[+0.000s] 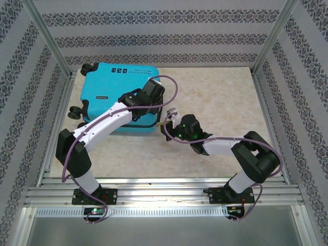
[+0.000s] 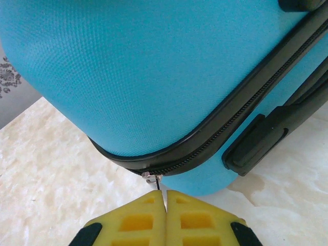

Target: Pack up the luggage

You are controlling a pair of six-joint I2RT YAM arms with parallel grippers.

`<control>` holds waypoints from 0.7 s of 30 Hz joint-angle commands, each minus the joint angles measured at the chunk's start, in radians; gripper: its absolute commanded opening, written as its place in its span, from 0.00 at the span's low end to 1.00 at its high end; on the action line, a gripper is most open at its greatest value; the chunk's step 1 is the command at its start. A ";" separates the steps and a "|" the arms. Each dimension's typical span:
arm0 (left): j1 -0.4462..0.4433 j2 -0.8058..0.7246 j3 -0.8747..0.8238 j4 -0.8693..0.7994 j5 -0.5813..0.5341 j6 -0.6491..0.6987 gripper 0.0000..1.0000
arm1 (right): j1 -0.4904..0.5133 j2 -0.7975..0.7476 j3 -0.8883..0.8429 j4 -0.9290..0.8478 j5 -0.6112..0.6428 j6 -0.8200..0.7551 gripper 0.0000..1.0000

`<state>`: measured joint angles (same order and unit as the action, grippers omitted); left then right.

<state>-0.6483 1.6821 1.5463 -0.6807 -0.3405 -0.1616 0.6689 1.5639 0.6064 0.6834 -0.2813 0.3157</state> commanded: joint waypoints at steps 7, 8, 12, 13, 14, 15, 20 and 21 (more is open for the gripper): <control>0.131 -0.040 -0.143 -0.206 -0.030 0.037 0.60 | -0.127 -0.056 0.014 0.004 0.232 0.087 0.00; 0.142 -0.044 -0.156 -0.193 -0.014 0.037 0.60 | -0.142 -0.053 0.016 0.005 0.222 0.111 0.00; 0.172 -0.038 -0.193 -0.157 0.030 0.034 0.59 | -0.204 -0.035 0.019 0.032 0.118 0.244 0.00; 0.174 -0.035 -0.196 -0.154 0.032 0.034 0.58 | -0.213 -0.029 0.018 0.036 0.097 0.273 0.00; 0.174 -0.032 -0.198 -0.151 0.033 0.034 0.58 | -0.224 -0.023 0.016 0.043 0.078 0.296 0.00; 0.176 -0.029 -0.198 -0.152 0.034 0.035 0.58 | -0.236 -0.018 0.016 0.038 0.055 0.325 0.00; 0.179 -0.030 -0.196 -0.149 0.053 0.037 0.57 | -0.262 0.027 0.032 0.065 -0.125 0.361 0.00; 0.179 -0.031 -0.193 -0.145 0.065 0.035 0.57 | -0.257 0.043 0.040 0.071 -0.180 0.345 0.00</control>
<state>-0.5282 1.6051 1.4197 -0.5217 -0.1711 -0.1570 0.4000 1.5745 0.6140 0.7055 -0.3607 0.6312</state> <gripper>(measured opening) 0.574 0.048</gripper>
